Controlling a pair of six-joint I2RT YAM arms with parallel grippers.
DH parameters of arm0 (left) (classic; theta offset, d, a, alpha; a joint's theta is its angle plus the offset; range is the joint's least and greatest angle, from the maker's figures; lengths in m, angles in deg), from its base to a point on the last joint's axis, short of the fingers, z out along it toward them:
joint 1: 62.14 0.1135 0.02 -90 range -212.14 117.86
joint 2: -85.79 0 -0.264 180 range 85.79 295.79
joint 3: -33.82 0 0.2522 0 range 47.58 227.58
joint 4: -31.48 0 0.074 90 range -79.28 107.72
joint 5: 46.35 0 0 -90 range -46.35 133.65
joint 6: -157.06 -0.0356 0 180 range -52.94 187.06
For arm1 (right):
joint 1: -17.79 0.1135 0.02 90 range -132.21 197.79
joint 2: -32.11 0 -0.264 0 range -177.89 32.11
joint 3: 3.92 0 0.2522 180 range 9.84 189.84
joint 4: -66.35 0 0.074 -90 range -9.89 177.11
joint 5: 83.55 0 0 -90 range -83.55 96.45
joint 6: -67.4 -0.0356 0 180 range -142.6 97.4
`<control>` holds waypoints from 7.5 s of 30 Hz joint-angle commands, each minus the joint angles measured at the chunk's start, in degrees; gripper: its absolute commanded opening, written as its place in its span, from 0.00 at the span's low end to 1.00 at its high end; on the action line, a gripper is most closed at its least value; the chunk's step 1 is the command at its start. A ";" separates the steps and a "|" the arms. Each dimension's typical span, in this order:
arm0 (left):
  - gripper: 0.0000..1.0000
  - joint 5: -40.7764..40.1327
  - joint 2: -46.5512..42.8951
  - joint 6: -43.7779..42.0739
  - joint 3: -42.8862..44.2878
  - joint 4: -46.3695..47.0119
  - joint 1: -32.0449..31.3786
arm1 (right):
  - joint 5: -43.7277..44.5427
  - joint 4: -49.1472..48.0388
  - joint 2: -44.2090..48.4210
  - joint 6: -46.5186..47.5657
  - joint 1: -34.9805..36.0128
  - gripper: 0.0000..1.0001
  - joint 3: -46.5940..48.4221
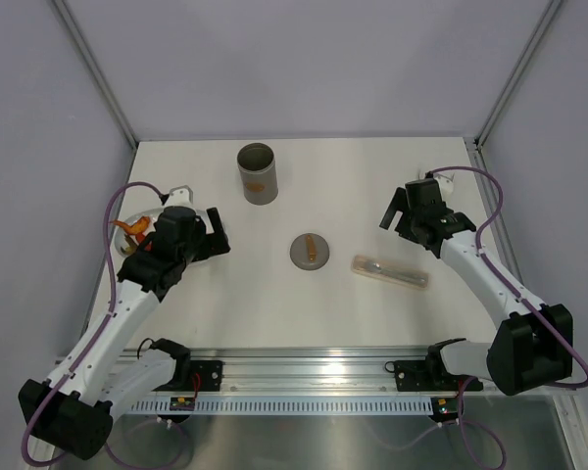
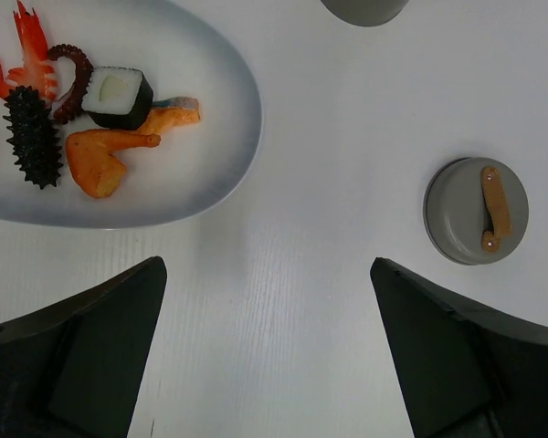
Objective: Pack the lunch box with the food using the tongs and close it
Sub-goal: Pick up the clamp at the center of the board, then place the clamp at the center of the board, then pick up the clamp at the center of the board.
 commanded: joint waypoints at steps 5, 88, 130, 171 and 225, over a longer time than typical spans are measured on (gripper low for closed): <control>0.99 1.43 0.05 -0.66 2.92 0.66 0.06 | 1.99 -1.03 -0.20 0.72 0.14 0.99 0.57; 0.99 -14.21 -1.98 7.43 22.00 -23.42 1.29 | -17.87 4.77 -34.03 8.72 44.34 0.00 36.34; 0.99 -15.43 12.25 26.83 16.11 -25.09 -17.42 | -3.56 5.65 -10.94 9.78 22.30 0.99 20.97; 0.99 -11.66 44.69 41.00 12.16 -7.96 -32.73 | -14.63 10.04 -3.46 8.11 15.52 0.99 14.99; 0.21 -19.83 29.94 28.97 12.15 -16.20 -28.86 | -10.67 3.80 1.47 9.07 15.52 0.99 7.34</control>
